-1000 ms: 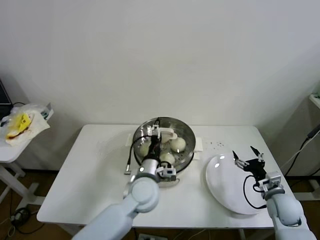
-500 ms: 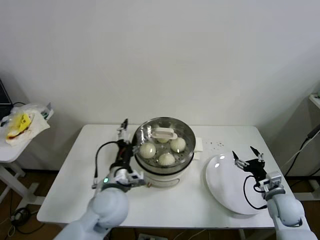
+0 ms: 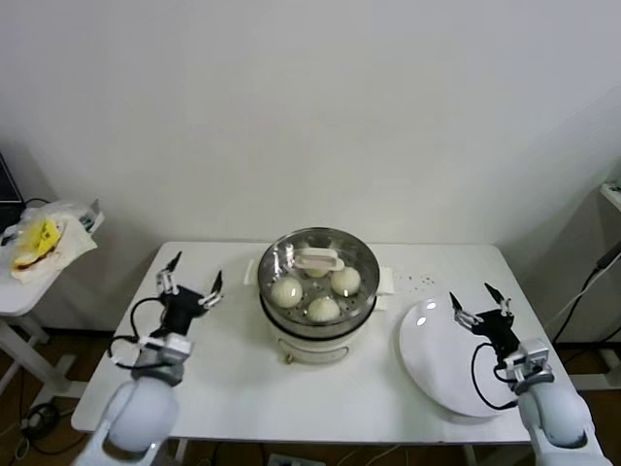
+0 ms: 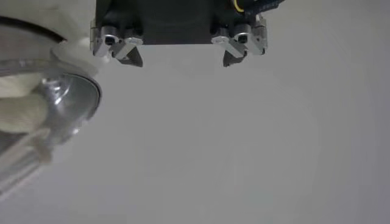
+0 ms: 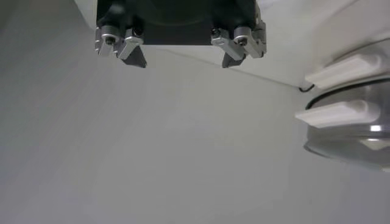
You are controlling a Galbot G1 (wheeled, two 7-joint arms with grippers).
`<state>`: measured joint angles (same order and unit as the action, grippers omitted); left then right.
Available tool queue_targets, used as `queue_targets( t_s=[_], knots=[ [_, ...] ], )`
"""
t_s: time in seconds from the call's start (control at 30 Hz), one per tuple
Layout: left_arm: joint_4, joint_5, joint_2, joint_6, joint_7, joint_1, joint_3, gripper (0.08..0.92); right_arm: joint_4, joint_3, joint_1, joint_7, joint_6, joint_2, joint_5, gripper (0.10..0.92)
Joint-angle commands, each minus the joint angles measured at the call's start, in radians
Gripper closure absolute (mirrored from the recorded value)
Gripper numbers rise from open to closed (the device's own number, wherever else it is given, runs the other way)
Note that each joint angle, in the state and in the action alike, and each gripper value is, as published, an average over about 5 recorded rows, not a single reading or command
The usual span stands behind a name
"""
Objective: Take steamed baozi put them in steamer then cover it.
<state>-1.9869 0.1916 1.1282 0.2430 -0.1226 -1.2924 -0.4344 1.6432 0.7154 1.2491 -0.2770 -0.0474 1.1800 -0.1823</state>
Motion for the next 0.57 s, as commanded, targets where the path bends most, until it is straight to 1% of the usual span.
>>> queue_targets(
  t_s=[0.03,0.37,0.57],
  knots=[
    [0.135,-0.396,0.108,-0.383,0.056,-0.15,-0.209,0.177,0.002,0.015,0.027,-0.012,0.079,-0.001,-0.017,0.203],
    [0.128,-0.381,0.119,-0.382,0.095,-0.145,-0.179,0.177,0.019,0.003,0.026,-0.013,0.086,-0.021,-0.025,0.203],
    [0.116,-0.369,0.127,-0.38,0.097,-0.151,-0.176,0.177,0.026,-0.005,0.024,-0.011,0.09,-0.019,-0.023,0.203]
  ],
)
